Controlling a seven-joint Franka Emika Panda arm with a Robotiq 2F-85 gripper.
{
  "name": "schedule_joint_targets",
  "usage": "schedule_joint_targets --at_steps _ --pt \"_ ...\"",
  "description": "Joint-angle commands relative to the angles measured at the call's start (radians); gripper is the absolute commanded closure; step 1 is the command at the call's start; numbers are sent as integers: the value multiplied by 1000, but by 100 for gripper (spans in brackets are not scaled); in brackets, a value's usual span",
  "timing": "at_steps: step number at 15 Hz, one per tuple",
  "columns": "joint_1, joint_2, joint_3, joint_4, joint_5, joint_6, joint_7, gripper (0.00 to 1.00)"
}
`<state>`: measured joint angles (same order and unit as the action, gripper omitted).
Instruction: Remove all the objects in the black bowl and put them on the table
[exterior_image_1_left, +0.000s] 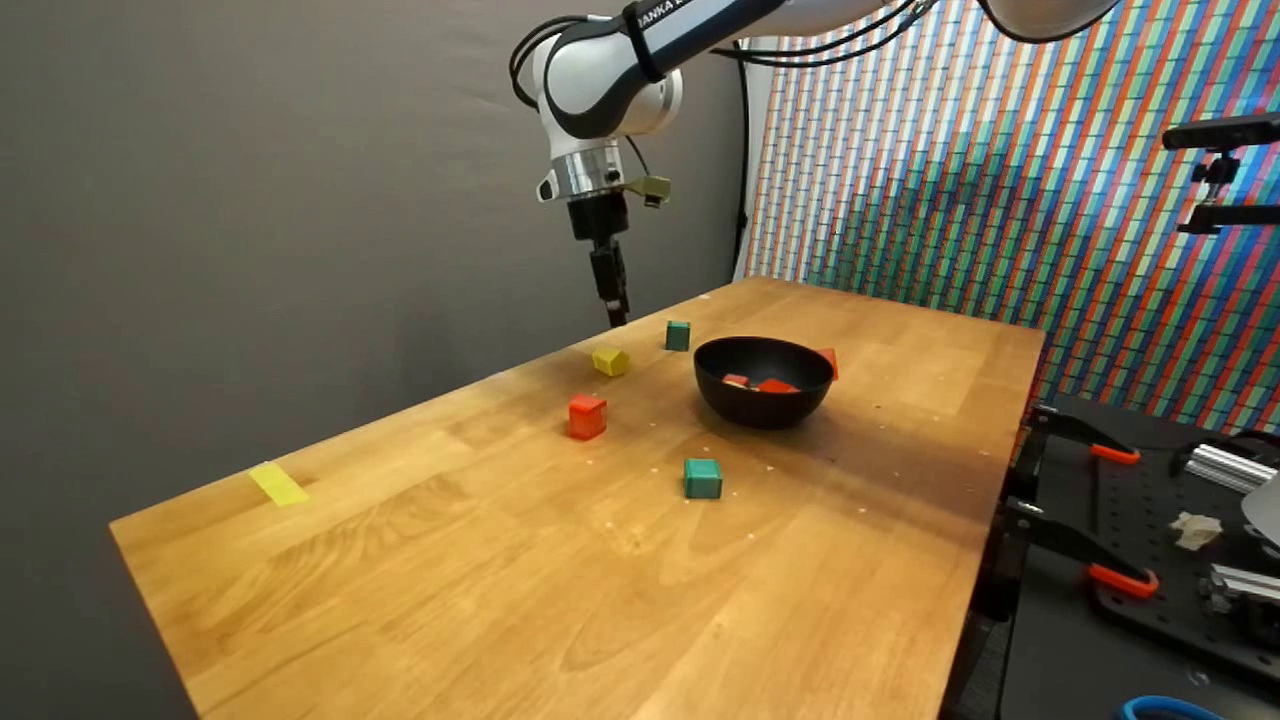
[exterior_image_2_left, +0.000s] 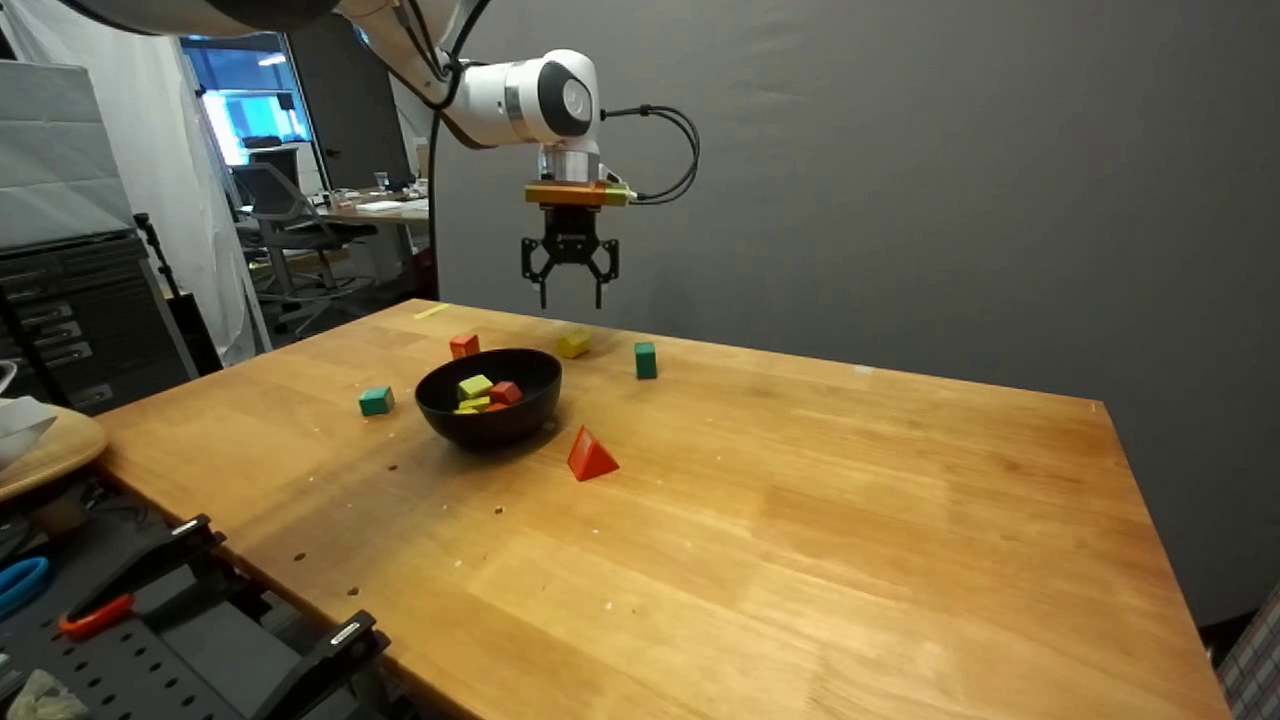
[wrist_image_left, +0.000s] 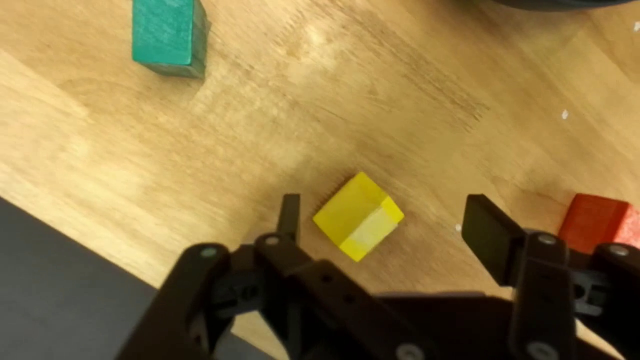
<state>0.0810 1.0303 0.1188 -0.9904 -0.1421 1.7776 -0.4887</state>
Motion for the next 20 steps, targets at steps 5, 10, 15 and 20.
schedule_joint_targets --at_steps 5,10,15,20 --pt "-14 -310 -21 -385 25 289 236 0" --pt "-32 -453 -37 -604 35 325 304 0" --pt "-32 -449 -50 -620 17 296 288 0" --pt "-25 -496 -31 -808 31 359 297 0"
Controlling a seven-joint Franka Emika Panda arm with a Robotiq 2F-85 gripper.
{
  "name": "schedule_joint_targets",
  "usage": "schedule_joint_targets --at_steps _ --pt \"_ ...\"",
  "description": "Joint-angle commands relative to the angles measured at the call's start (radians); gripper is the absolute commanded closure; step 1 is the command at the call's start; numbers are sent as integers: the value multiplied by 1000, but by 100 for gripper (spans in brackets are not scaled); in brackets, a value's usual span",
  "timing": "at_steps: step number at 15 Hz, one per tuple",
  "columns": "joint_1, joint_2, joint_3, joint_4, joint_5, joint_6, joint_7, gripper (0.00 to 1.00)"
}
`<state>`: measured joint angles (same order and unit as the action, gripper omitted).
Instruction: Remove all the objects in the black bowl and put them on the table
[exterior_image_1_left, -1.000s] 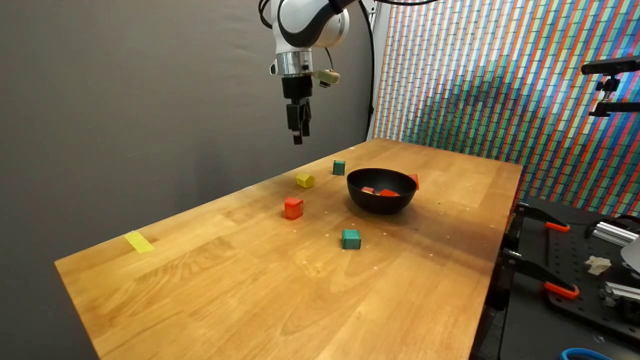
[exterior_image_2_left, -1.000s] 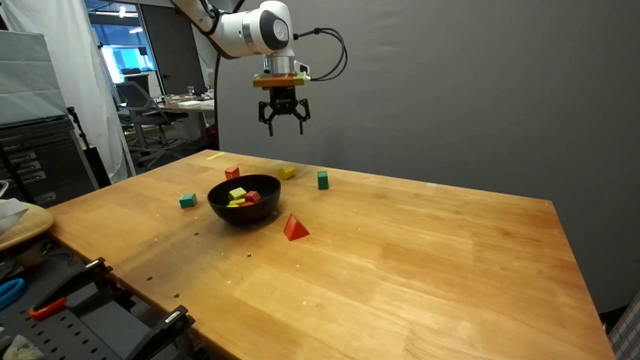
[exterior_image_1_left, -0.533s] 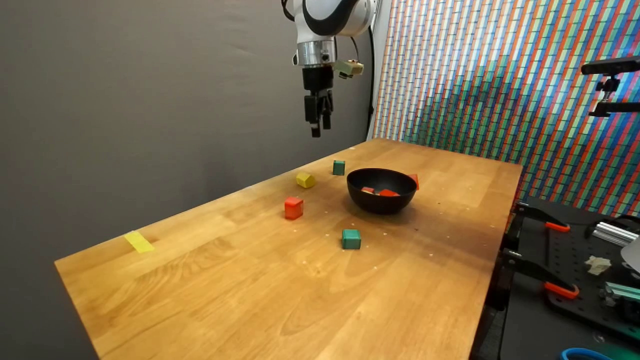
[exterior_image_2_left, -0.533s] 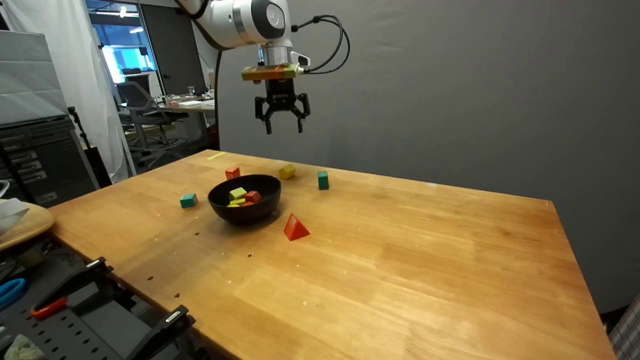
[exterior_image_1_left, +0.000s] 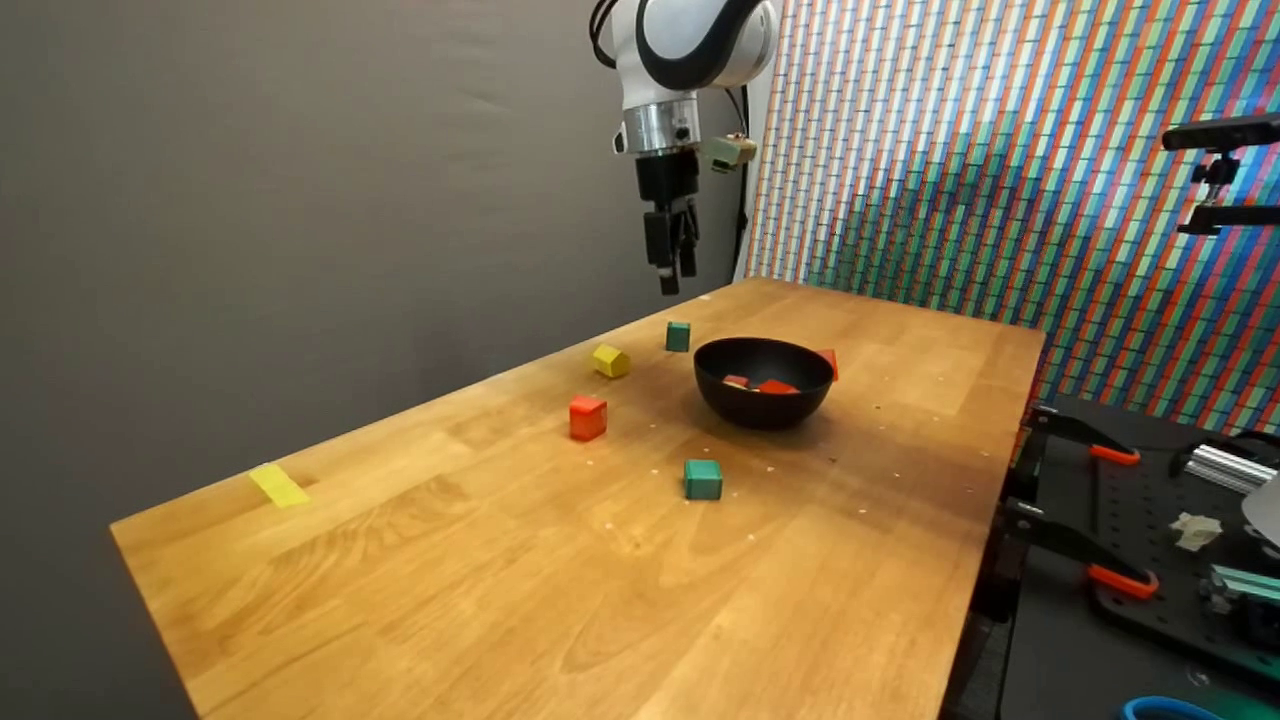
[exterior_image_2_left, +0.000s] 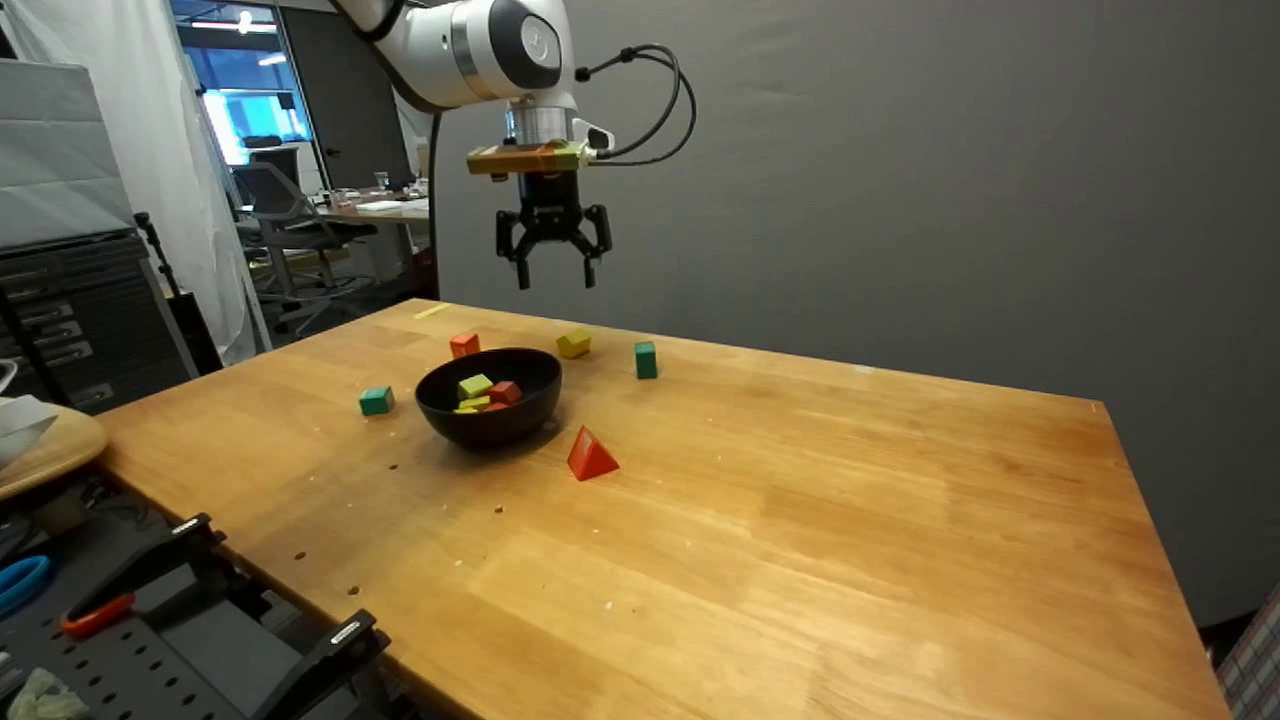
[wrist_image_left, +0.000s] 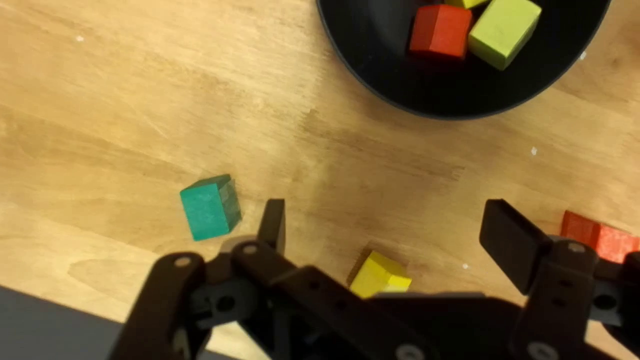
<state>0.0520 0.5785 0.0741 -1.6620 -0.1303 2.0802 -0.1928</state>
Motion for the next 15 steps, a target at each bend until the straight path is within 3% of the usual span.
schedule_joint_targets --at_steps 1,9,13,14,15 --pt "6 -64 19 -212 24 98 9 0" --pt "-18 -194 41 -626 133 519 72 0" --pt "-40 -269 38 -739 155 615 47 0" --pt "-59 -270 47 -749 171 632 19 4" --pt "-84 -265 63 -754 199 649 -21 28"
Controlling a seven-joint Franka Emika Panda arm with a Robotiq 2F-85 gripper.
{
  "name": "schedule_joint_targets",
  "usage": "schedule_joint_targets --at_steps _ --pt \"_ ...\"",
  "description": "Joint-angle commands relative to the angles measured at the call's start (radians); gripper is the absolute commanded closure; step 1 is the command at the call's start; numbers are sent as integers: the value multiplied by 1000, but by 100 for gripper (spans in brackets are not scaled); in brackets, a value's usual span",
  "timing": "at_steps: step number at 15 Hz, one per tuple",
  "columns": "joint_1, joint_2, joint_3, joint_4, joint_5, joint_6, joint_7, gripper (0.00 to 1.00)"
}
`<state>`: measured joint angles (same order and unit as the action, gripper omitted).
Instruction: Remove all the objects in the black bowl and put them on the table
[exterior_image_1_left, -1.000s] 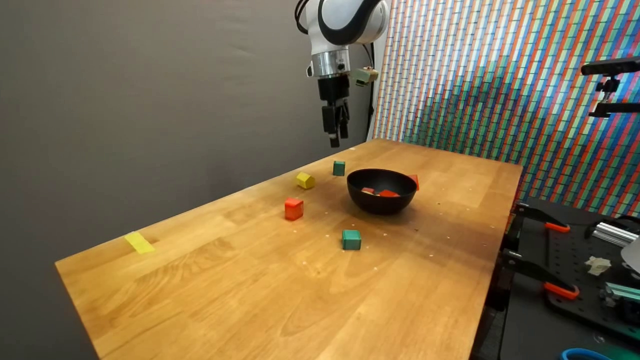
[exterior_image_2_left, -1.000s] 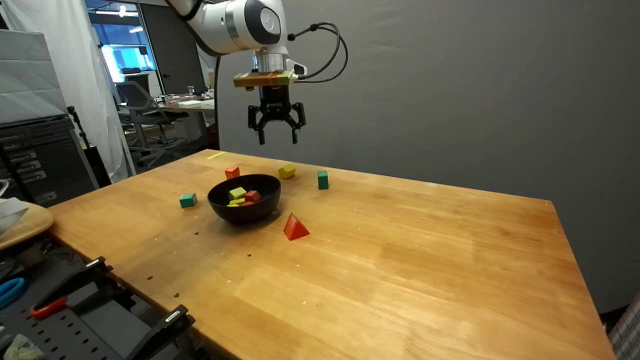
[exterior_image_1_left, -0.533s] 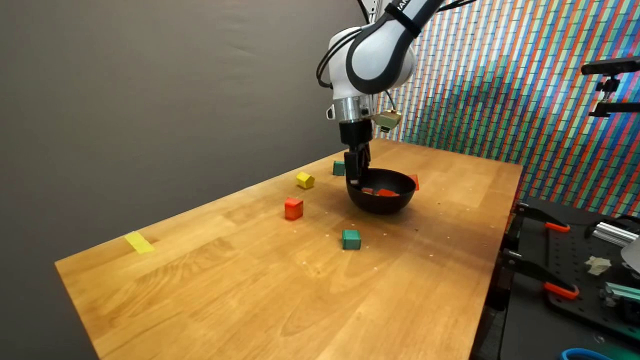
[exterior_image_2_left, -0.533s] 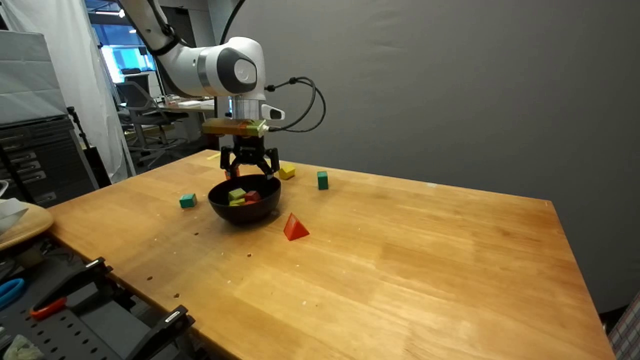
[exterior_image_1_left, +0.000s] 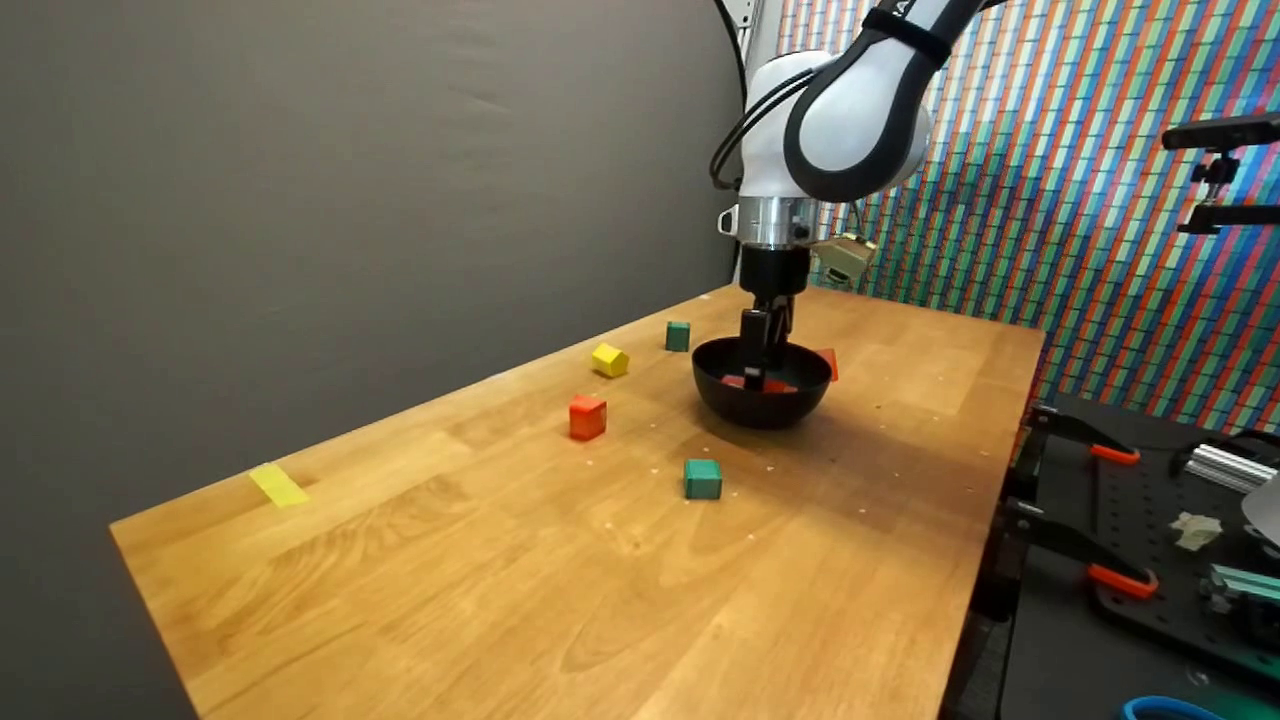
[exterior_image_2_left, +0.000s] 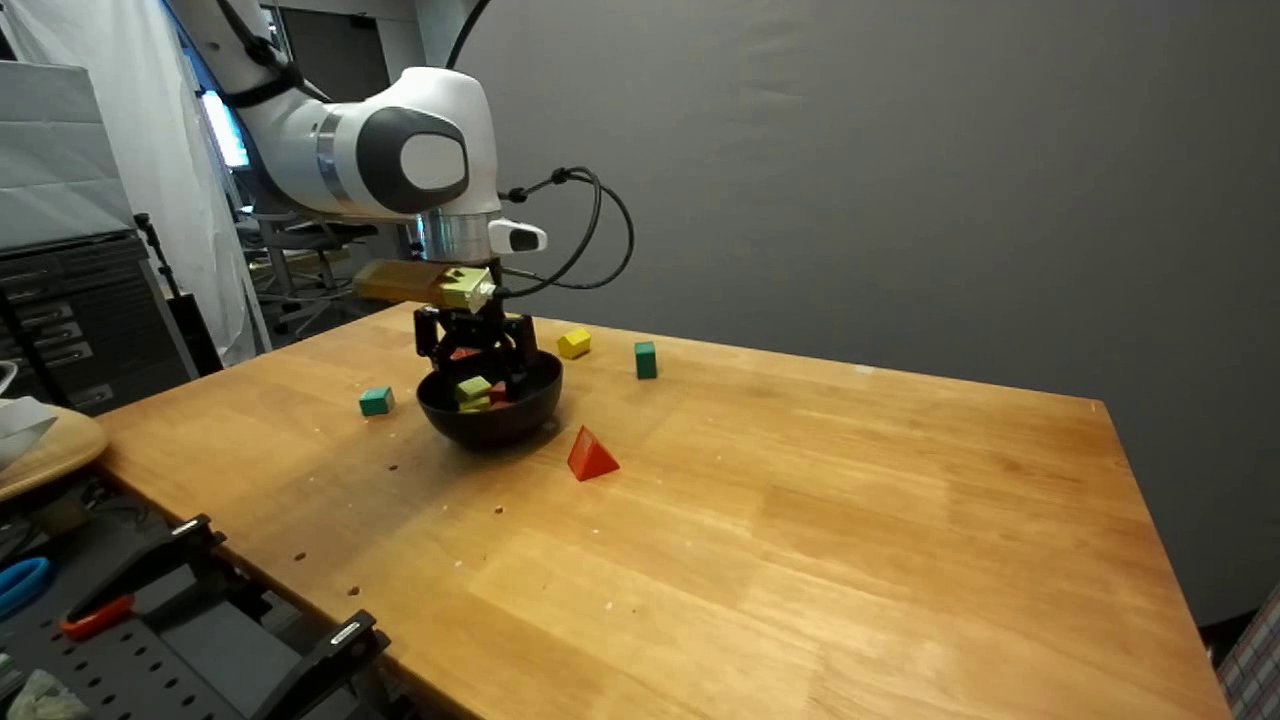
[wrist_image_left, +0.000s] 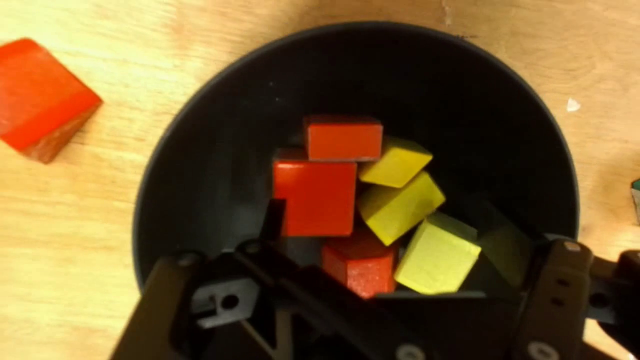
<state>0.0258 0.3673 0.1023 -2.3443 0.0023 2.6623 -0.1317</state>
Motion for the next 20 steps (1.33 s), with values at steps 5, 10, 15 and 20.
schedule_joint_targets --at_steps 5,10,15,20 --pt "-207 16 145 -28 281 44 -345 55" --pt "-277 41 183 0 356 8 -482 90" --pt "-222 -19 150 -38 299 10 -437 68" --pt "-145 -72 103 -76 208 28 -342 31"
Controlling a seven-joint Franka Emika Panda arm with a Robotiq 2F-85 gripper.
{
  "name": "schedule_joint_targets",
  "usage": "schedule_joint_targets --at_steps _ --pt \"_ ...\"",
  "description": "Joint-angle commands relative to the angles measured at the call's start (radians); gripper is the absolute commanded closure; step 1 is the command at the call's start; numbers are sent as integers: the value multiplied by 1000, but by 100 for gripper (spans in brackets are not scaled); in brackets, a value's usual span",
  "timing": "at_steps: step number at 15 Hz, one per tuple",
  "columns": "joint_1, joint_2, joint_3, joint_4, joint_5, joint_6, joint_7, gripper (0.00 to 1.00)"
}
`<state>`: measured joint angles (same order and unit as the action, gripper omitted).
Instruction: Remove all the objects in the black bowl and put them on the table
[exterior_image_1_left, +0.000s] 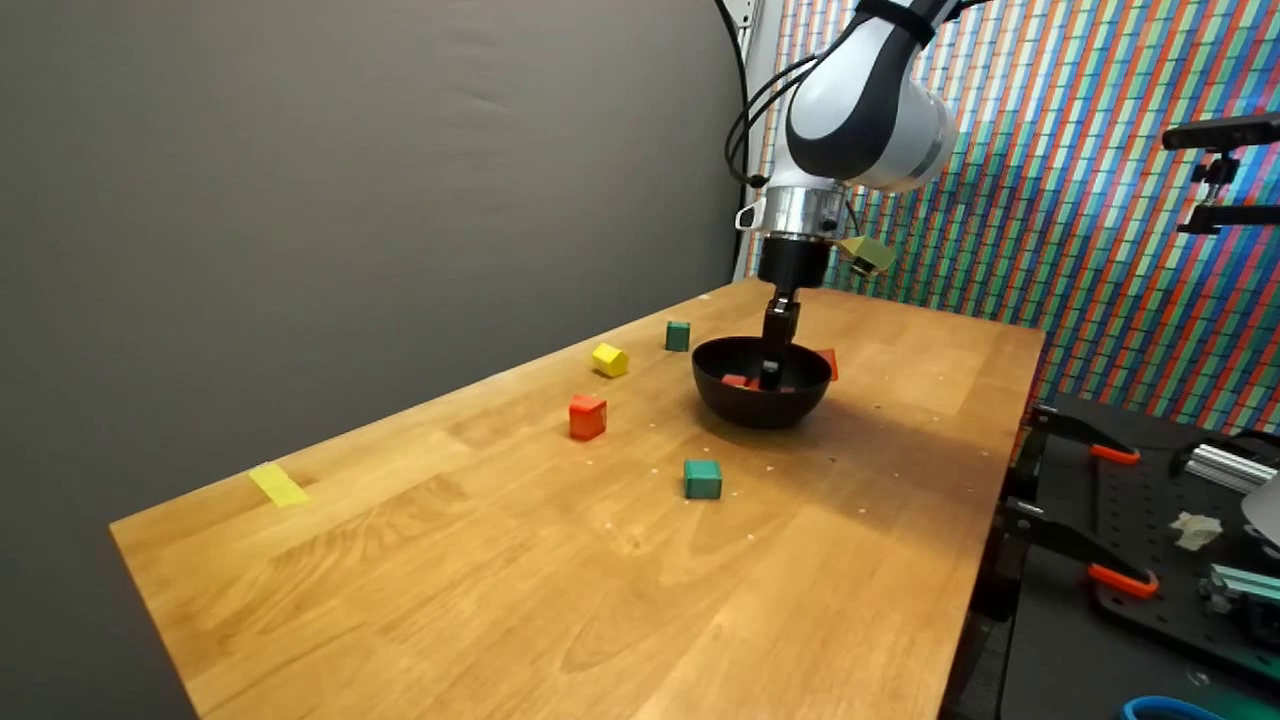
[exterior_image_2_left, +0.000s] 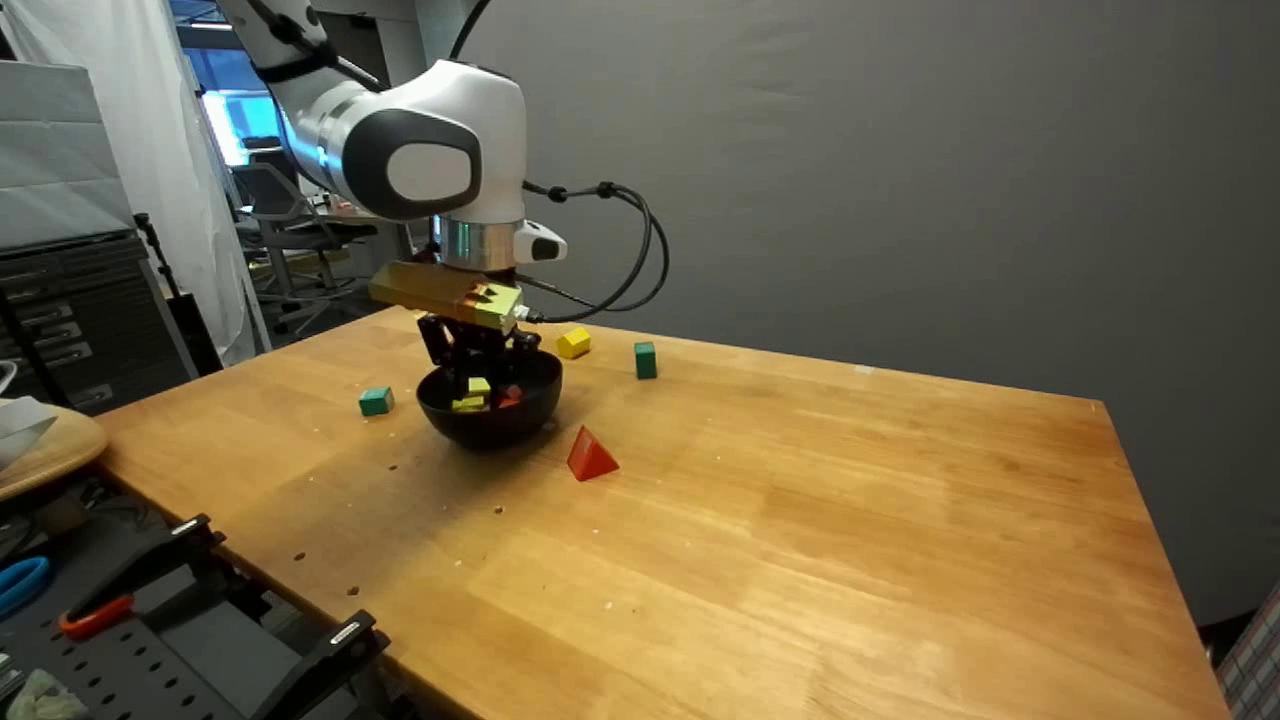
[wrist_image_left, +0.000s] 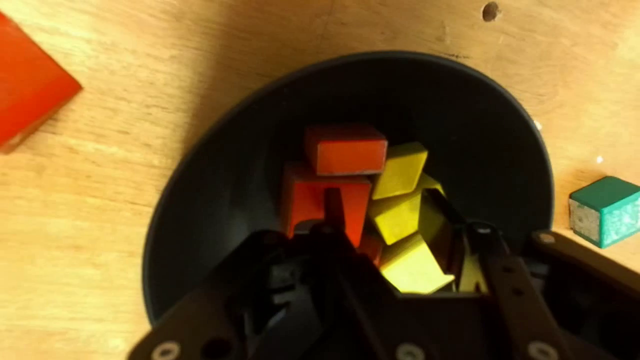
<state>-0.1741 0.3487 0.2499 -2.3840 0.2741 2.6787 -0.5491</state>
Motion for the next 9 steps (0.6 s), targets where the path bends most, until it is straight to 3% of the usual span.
schedule_joint_targets --at_steps 1,4,9 --pt "77 -47 -67 -30 -104 9 115 24" --pt "125 -6 -129 11 -211 -19 212 1" --pt "121 76 -139 75 -239 -47 222 0"
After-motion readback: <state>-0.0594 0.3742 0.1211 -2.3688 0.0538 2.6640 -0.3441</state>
